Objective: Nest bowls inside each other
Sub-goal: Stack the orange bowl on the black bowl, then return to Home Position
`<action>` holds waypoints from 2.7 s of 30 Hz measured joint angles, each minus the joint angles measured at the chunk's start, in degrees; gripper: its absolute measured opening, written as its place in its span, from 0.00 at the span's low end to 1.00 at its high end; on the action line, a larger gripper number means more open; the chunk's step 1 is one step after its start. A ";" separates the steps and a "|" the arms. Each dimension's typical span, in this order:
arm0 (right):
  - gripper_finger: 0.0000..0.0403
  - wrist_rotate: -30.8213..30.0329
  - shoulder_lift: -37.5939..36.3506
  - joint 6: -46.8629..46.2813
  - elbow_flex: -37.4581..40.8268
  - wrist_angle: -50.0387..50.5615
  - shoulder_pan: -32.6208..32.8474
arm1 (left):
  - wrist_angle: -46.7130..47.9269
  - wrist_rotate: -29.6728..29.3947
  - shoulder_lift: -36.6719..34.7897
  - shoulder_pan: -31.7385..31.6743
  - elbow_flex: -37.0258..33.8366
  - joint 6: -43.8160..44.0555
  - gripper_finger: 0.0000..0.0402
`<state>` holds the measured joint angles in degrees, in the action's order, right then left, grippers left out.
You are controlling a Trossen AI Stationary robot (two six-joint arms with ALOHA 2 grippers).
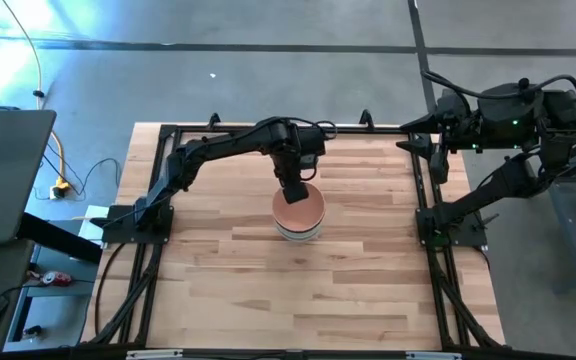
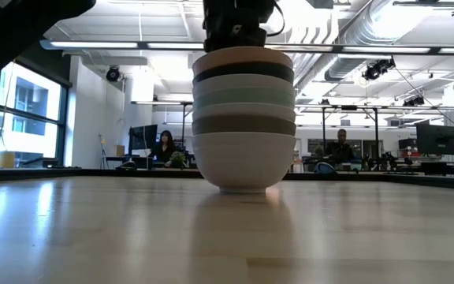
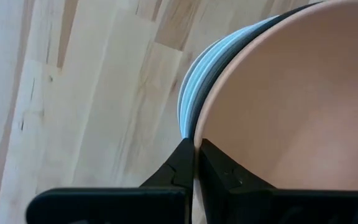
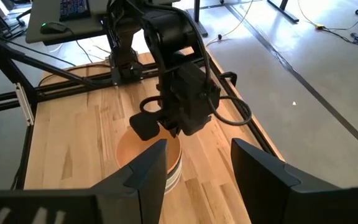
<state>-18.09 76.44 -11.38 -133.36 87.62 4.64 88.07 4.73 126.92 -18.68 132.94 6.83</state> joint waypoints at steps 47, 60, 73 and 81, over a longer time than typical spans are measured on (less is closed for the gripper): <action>0.42 2.40 -4.03 -5.67 12.19 2.39 0.00 | 1.94 -0.52 -6.08 0.40 2.03 -8.56 0.46; 0.42 2.41 -17.05 -5.65 37.60 -12.19 0.00 | 0.70 -0.22 -21.93 1.41 2.03 -14.58 0.46; 0.42 2.37 -30.29 2.28 53.87 -34.52 0.00 | -5.81 -0.93 -35.36 4.68 2.03 -15.47 0.46; 0.42 3.38 -33.50 5.59 57.02 -44.02 0.00 | -6.05 -0.50 -40.44 5.41 2.03 -15.15 0.46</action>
<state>-14.70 42.95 -5.79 -76.34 43.60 4.64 82.02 4.24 86.48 -13.28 134.98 -8.32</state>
